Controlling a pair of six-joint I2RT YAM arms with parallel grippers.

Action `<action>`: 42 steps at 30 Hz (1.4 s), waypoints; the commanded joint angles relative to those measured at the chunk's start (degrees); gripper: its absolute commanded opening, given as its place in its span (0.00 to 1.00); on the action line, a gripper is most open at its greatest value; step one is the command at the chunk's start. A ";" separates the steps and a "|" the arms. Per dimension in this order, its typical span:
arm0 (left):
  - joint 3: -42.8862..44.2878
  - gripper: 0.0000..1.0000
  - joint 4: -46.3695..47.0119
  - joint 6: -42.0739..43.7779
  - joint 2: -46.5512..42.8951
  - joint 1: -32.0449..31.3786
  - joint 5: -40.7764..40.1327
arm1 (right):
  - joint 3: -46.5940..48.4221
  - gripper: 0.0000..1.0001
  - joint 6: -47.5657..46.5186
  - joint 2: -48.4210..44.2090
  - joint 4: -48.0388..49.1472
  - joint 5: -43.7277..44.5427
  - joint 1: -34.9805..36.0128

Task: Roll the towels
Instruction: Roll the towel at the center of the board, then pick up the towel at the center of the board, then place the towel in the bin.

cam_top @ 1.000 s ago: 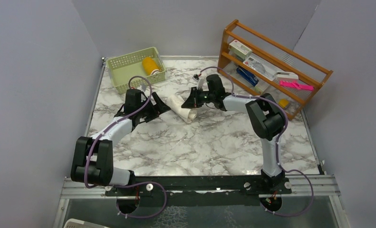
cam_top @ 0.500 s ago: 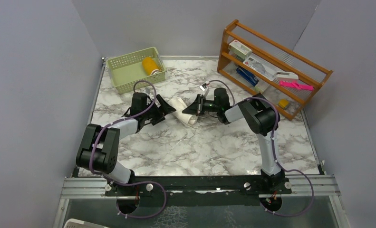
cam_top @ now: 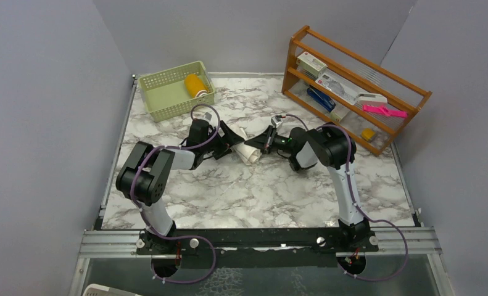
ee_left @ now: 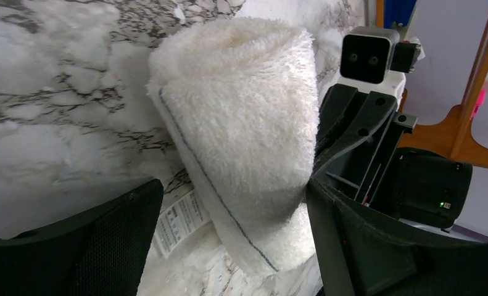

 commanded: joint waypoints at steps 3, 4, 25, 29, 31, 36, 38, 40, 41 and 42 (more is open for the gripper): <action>0.34 0.89 11.60 -6.44 5.92 -1.84 -3.72 | -0.62 0.01 3.69 1.97 12.57 1.42 -0.03; -0.10 0.88 13.25 -7.45 7.00 -1.84 -3.89 | -0.55 0.01 3.86 2.16 12.95 1.43 -0.03; 4.39 0.36 16.01 2.15 4.10 1.36 -8.41 | -10.11 0.49 -15.81 -16.07 -2.22 -2.28 -3.99; 11.11 0.36 8.83 8.90 1.55 4.65 -3.98 | -12.93 0.49 -23.49 -25.69 -12.58 -2.80 -7.19; 14.59 0.36 6.43 10.22 0.93 7.72 -0.63 | -13.25 0.49 -31.41 -31.42 -21.25 -2.33 -7.64; 27.05 0.35 -4.50 15.37 1.58 13.30 4.29 | -12.99 0.49 -42.44 -42.01 -36.88 -1.45 -7.63; 33.96 0.35 -10.19 17.69 3.53 15.29 6.24 | -13.19 0.49 -44.30 -44.36 -40.15 -1.63 -7.59; 42.56 0.35 -16.71 20.56 6.72 17.24 9.51 | -14.26 0.49 -44.31 -45.78 -40.91 -2.42 -7.60; 46.53 0.35 -19.94 22.14 8.50 18.01 10.88 | -14.96 0.49 -43.97 -46.19 -40.64 -2.98 -7.59; 50.91 0.35 -22.91 23.55 11.27 18.72 12.32 | -15.90 0.49 -43.48 -46.60 -40.11 -3.43 -7.61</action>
